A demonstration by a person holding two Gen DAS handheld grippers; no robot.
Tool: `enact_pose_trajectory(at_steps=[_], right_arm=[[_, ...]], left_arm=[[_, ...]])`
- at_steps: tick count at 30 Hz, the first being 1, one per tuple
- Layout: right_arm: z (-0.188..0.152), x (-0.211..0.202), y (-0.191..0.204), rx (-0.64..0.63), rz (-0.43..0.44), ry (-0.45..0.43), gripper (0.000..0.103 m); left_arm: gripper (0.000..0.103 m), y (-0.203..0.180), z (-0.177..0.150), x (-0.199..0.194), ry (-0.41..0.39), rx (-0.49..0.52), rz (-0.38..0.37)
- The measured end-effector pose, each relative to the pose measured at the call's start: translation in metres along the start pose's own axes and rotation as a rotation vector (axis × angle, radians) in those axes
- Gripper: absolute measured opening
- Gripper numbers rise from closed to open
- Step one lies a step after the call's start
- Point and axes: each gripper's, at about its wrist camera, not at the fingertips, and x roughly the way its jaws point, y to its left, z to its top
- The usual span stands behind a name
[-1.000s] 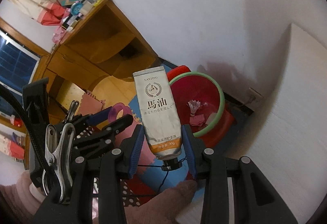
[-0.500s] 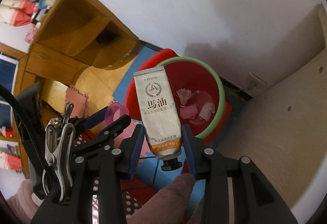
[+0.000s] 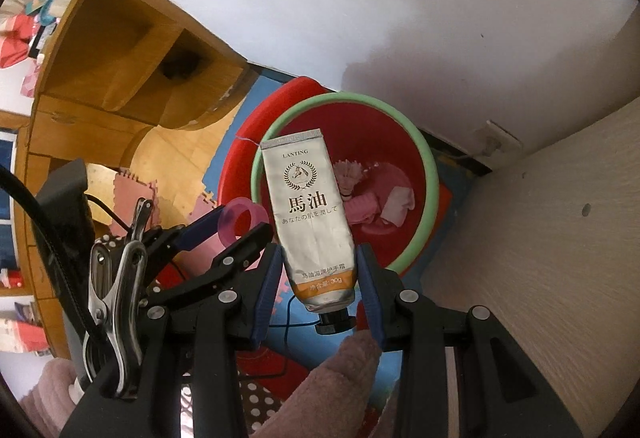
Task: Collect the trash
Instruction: 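Open the left tool to drop the ring while right tool releases the tube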
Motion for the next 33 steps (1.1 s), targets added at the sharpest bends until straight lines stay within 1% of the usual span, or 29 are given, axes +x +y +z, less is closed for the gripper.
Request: enact_pose_trajectory(at_steps=[3, 7, 10, 12, 21, 27, 33], right_arm=[[0.000, 0.000, -0.001, 0.008, -0.002, 0.003, 0.039], [0.002, 0.000, -0.001, 0.011, -0.005, 0.002, 0.039], [0.003, -0.001, -0.001, 0.020, -0.005, -0.001, 0.039], [0.003, 0.000, -0.001, 0.021, -0.005, 0.000, 0.039], [0.003, -0.001, 0.000, 0.022, 0.002, 0.003, 0.040], [0.000, -0.007, 0.003, 0.024, 0.013, -0.019, 0.040], [-0.007, -0.014, 0.005, 0.033, 0.020, -0.038, 0.040]], left_arm=[[0.045, 0.001, 0.001, 0.002, 0.003, 0.013, 0.002], [0.046, 0.005, 0.004, 0.006, 0.014, 0.002, -0.003], [0.050, 0.006, 0.006, 0.006, 0.013, 0.001, -0.001], [0.054, 0.006, 0.007, 0.008, 0.013, 0.001, -0.001], [0.055, 0.006, 0.007, 0.008, 0.026, 0.003, 0.000], [0.055, 0.007, 0.006, 0.005, 0.019, -0.012, 0.002], [0.055, 0.002, 0.002, -0.003, 0.016, -0.003, 0.003]])
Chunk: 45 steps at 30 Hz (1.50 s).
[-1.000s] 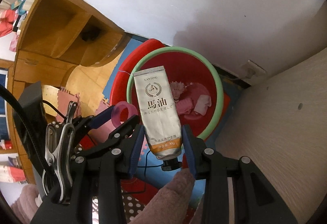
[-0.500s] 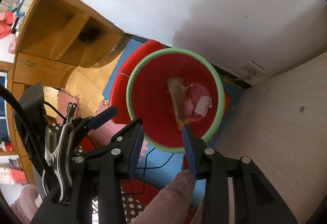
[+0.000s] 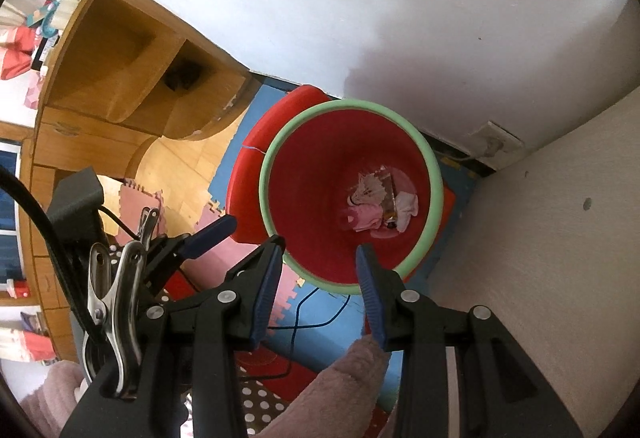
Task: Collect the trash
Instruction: 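Open the left tool to drop the ring while right tool releases the tube, then move both open tools from the bucket back over the table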
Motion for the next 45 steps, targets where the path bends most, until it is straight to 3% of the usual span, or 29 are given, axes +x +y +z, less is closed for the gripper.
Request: enact_pose_trajectory(at_steps=[10, 23, 35, 45], right_arm=[[-0.017, -0.026, 0.007, 0.002, 0.009, -0.064, 0.040], [-0.063, -0.080, 0.026, -0.064, 0.027, -0.183, 0.040], [-0.128, -0.165, 0.040, -0.127, 0.096, -0.350, 0.040], [-0.194, -0.230, 0.027, -0.101, 0.134, -0.463, 0.040]], left_arm=[[0.055, -0.011, -0.011, -0.033, -0.060, 0.001, 0.053], [0.055, -0.026, -0.034, -0.102, -0.129, -0.026, 0.051], [0.055, -0.065, -0.061, -0.185, -0.229, 0.003, 0.074], [0.055, -0.120, -0.092, -0.233, -0.255, 0.080, 0.071]])
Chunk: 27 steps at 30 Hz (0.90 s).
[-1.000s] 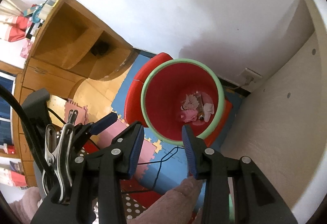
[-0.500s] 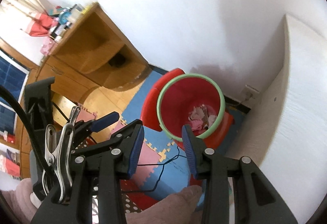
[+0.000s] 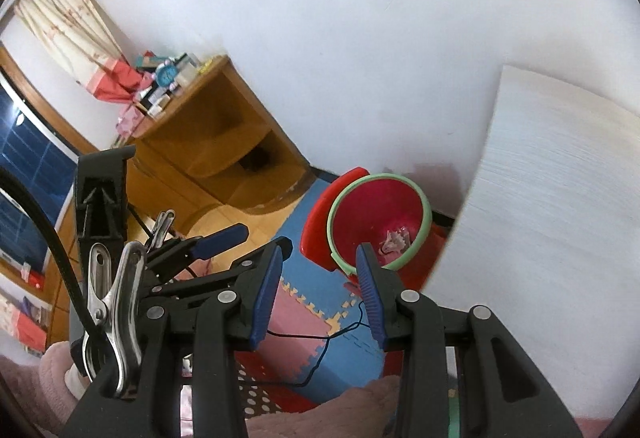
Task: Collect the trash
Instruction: 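Move both open tools from the bucket back over the table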
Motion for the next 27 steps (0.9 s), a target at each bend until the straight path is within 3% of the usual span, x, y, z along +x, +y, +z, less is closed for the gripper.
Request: enact_pose_trajectory(at_steps=[16, 27], right_arm=[[-0.068, -0.142, -0.061, 0.109, -0.086, -0.185, 0.040], [-0.105, -0.223, -0.120, 0.212, -0.188, -0.277, 0.040]], left_arm=[[0.055, -0.128, -0.026, -0.057, -0.044, 0.133, -0.096], [0.055, -0.223, -0.029, -0.065, -0.037, 0.224, -0.199]])
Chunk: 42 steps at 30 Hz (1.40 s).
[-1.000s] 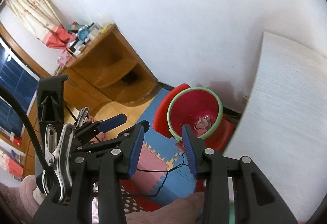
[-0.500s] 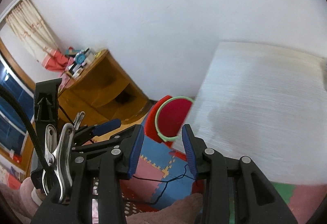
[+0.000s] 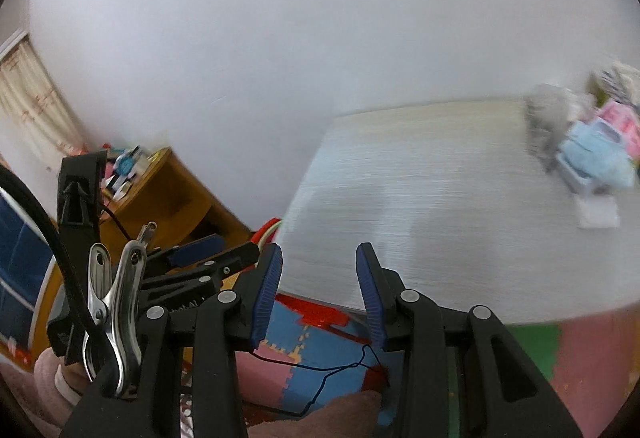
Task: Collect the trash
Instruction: 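Move both open tools from the bucket back over the table, then close the right tool on the blue face mask on the trash pile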
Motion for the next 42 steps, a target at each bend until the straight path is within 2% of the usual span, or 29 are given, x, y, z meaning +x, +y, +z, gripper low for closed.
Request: enact_pose_trajectory(at_steps=[8, 20, 23, 27, 31, 42], right_arm=[[0.002, -0.021, -0.053, 0.098, -0.092, -0.026, 0.040], [0.017, -0.045, -0.126, 0.207, -0.226, -0.078, 0.040], [0.021, -0.048, -0.144, 0.239, -0.259, -0.098, 0.040], [0.025, -0.053, -0.172, 0.276, -0.299, -0.114, 0.040], [0.029, -0.054, -0.198, 0.278, -0.336, -0.110, 0.040], [0.047, -0.041, -0.275, 0.263, -0.316, -0.038, 0.043]], left_arm=[[0.055, -0.051, 0.017, 0.029, 0.020, 0.102, -0.059], [0.055, -0.106, 0.052, 0.079, 0.065, 0.227, -0.162], [0.055, -0.119, 0.058, 0.091, 0.081, 0.255, -0.164], [0.055, -0.132, 0.061, 0.102, 0.099, 0.258, -0.181], [0.055, -0.145, 0.062, 0.112, 0.107, 0.244, -0.164], [0.055, -0.185, 0.061, 0.140, 0.149, 0.129, -0.108]])
